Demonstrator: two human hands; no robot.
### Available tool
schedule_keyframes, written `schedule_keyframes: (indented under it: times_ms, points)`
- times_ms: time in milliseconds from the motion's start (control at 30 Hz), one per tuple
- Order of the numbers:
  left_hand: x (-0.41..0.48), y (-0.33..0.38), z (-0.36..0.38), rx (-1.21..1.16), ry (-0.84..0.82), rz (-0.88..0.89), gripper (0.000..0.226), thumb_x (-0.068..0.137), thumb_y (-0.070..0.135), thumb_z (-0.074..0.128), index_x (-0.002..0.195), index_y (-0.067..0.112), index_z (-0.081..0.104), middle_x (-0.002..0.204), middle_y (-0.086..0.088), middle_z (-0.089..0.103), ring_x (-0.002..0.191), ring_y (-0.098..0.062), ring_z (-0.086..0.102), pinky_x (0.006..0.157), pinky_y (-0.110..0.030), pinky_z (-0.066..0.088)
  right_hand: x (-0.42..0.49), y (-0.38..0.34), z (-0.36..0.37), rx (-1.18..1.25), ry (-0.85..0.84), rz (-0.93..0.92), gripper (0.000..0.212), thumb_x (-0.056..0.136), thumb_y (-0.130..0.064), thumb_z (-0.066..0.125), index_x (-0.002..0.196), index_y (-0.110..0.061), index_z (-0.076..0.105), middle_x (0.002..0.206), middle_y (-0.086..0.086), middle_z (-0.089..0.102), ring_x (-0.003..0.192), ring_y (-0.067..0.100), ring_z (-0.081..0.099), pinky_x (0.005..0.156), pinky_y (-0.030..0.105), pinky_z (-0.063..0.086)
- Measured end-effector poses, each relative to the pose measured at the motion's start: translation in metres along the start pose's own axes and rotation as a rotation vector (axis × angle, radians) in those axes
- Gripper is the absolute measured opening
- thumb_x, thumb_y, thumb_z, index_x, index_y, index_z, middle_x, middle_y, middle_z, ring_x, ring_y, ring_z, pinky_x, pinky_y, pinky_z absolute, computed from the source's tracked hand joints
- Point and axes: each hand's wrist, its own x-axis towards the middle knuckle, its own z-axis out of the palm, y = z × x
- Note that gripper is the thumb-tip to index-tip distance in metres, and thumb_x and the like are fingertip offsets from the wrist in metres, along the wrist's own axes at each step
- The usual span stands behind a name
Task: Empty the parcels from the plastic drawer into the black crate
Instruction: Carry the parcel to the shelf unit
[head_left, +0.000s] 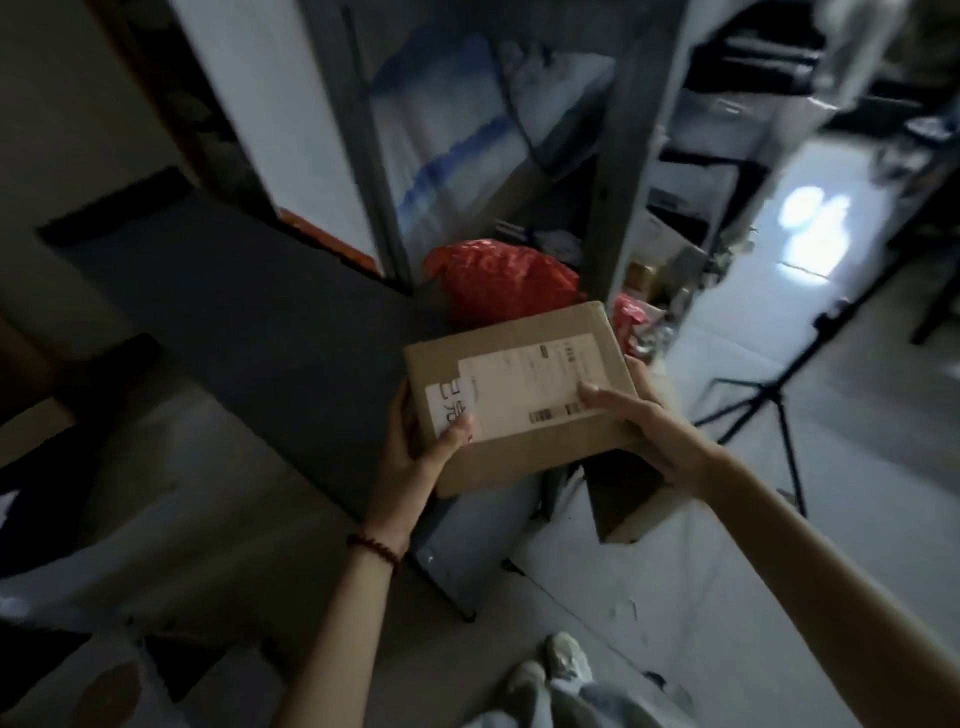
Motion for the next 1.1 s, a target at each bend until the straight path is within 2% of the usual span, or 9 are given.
schedule_keyframes:
  times_ms: [67,167,267,433,600,733,800,900,1100]
  points:
    - [0.002,-0.002,0.022,0.019,-0.153,-0.011,0.082,0.068,0.039,0.072,0.140,0.035,0.033,0.117,0.015,0.063,0.102,0.000,0.063,0.075,-0.020,0.055,-0.032,0.012,-0.021,0.032,0.120,0.015,0.072,0.067,-0.042,0.080,0.129,-0.035,0.043,0.116,0.000,0.066,0.102,0.013,0.067,0.080,0.035,0.058]
    - [0.003,-0.004,0.056,0.064,-0.387,-0.063,0.084,0.065,0.046,0.071,0.139,0.037,0.031,0.118,0.012,0.061,0.102,-0.004,0.064,0.072,-0.020,0.056,-0.077,0.029,-0.042,0.045,0.325,0.039,0.077,0.069,-0.046,0.076,0.135,-0.035,0.038,0.118,-0.002,0.064,0.104,0.014,0.066,0.090,0.041,0.056]
    - [0.002,-0.008,0.097,0.100,-0.575,-0.082,0.073,0.066,0.050,0.065,0.131,0.038,0.035,0.116,0.008,0.061,0.091,0.003,0.066,0.066,-0.014,0.053,-0.126,0.051,-0.055,0.078,0.526,0.049,0.084,0.067,-0.052,0.078,0.136,-0.036,0.034,0.115,-0.006,0.063,0.101,0.010,0.066,0.087,0.038,0.057]
    - [-0.018,-0.016,0.169,0.115,-0.857,-0.149,0.073,0.078,0.047,0.058,0.143,0.030,0.031,0.128,-0.001,0.057,0.091,-0.005,0.067,0.061,-0.020,0.055,-0.206,0.084,-0.071,0.214,0.820,0.042,0.085,0.066,-0.051,0.074,0.138,-0.034,0.032,0.119,-0.002,0.061,0.102,0.015,0.066,0.082,0.036,0.058]
    - [-0.051,-0.030,0.227,0.134,-0.977,-0.180,0.078,0.076,0.043,0.074,0.139,0.029,0.030,0.127,-0.002,0.059,0.105,-0.011,0.063,0.088,-0.038,0.055,-0.268,0.101,-0.093,0.301,1.001,0.052,0.082,0.067,-0.052,0.072,0.137,-0.033,0.033,0.121,-0.001,0.062,0.103,0.016,0.066,0.081,0.034,0.058]
    - [-0.066,-0.035,0.279,0.210,-1.077,-0.113,0.073,0.072,0.045,0.076,0.131,0.037,0.032,0.132,-0.001,0.053,0.113,-0.013,0.057,0.087,-0.030,0.055,-0.293,0.109,-0.124,0.347,1.082,0.052,0.084,0.068,-0.054,0.077,0.137,-0.031,0.035,0.121,-0.001,0.061,0.105,0.017,0.064,0.079,0.035,0.058]
    - [-0.072,-0.035,0.307,0.268,-1.089,-0.070,0.085,0.067,0.051,0.070,0.140,0.034,0.029,0.134,0.001,0.052,0.119,-0.015,0.054,0.094,-0.034,0.052,-0.301,0.112,-0.145,0.373,1.108,0.045,0.085,0.066,-0.054,0.075,0.137,-0.030,0.036,0.121,-0.001,0.061,0.107,0.018,0.063,0.082,0.039,0.057]
    - [-0.083,-0.034,0.351,0.287,-1.096,-0.032,0.086,0.070,0.051,0.064,0.144,0.034,0.023,0.132,0.004,0.051,0.121,-0.014,0.052,0.099,-0.035,0.049,-0.311,0.112,-0.188,0.367,1.129,0.014,0.083,0.065,-0.054,0.072,0.136,-0.031,0.037,0.120,-0.002,0.061,0.105,0.018,0.064,0.084,0.042,0.057]
    - [-0.103,-0.025,0.443,0.418,-1.055,0.062,0.099,0.064,0.062,0.065,0.148,0.031,0.023,0.138,0.001,0.047,0.127,-0.019,0.046,0.105,-0.042,0.043,-0.332,0.107,-0.283,0.365,1.140,-0.013,0.072,0.067,-0.051,0.072,0.129,-0.030,0.043,0.114,-0.004,0.065,0.098,0.014,0.067,0.074,0.035,0.059]
